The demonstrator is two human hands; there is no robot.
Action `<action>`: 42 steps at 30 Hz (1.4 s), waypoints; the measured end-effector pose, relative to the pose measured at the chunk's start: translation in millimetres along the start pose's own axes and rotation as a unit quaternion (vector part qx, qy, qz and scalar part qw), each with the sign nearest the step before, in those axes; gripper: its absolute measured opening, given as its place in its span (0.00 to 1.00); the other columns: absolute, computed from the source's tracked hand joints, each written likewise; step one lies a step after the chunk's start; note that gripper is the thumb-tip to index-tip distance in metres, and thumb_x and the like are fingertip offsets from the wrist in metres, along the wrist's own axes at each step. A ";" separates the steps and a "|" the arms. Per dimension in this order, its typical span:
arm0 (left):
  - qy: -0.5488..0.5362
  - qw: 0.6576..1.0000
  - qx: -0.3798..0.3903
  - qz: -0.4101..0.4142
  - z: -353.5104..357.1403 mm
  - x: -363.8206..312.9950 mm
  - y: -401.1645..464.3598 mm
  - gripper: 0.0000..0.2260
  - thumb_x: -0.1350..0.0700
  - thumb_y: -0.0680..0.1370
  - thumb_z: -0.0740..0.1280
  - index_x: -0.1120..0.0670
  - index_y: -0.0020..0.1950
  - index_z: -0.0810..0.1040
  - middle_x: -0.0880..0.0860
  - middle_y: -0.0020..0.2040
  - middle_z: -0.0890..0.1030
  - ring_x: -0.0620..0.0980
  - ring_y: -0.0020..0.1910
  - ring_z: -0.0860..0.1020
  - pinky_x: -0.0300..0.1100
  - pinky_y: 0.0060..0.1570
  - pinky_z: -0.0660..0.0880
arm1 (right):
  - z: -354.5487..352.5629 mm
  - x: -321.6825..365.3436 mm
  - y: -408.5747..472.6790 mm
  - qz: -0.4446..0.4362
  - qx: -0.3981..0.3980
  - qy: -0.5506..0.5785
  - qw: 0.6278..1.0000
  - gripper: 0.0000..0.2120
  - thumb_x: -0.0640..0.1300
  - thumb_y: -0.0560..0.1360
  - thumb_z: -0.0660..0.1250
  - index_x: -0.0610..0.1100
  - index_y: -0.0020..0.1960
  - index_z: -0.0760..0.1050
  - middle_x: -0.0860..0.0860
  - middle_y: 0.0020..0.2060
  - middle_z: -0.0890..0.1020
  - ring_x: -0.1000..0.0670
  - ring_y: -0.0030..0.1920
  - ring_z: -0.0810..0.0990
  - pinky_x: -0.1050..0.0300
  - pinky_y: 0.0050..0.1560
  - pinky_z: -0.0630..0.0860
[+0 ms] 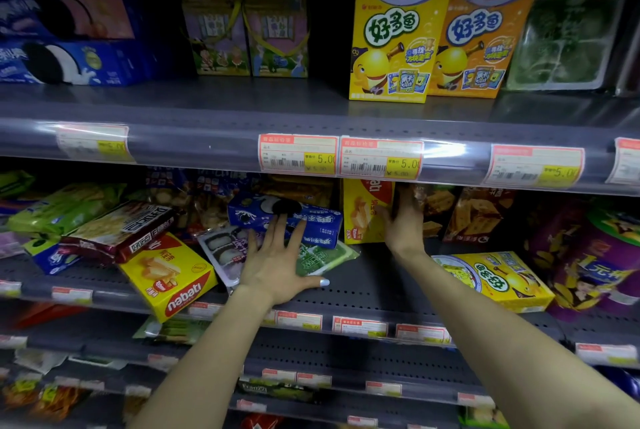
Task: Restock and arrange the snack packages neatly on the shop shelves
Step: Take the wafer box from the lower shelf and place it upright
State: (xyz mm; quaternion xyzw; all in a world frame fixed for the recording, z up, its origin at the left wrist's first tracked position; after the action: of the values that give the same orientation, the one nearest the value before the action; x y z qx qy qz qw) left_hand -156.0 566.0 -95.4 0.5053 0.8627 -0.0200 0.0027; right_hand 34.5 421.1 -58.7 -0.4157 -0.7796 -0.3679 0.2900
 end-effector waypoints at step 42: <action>-0.260 0.901 -0.226 -0.264 -2.9 218.5 -130.7 0.23 0.44 0.80 0.58 0.57 0.70 0.70 0.58 0.65 0.73 0.60 0.63 0.72 0.54 0.56 0.72 | 158.8 162.3 -117.1 -0.116 0.298 -0.173 0.932 0.13 0.54 0.75 0.64 0.45 0.52 0.75 0.45 0.48 0.81 0.43 0.51 0.78 0.53 0.43 0.72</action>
State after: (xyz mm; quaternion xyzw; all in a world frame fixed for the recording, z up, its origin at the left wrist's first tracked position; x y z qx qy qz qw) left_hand -376.9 692.7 -93.7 0.2213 0.9146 0.0449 0.3355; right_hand -168.5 576.1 -63.7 -0.2739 -0.9343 -0.0727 0.2164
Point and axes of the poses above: each hand's wrist, its own y-axis towards the middle knuckle, its own z-axis out of the palm, x = y × z, the point moved 10 cm from there along y, towards the middle knuckle
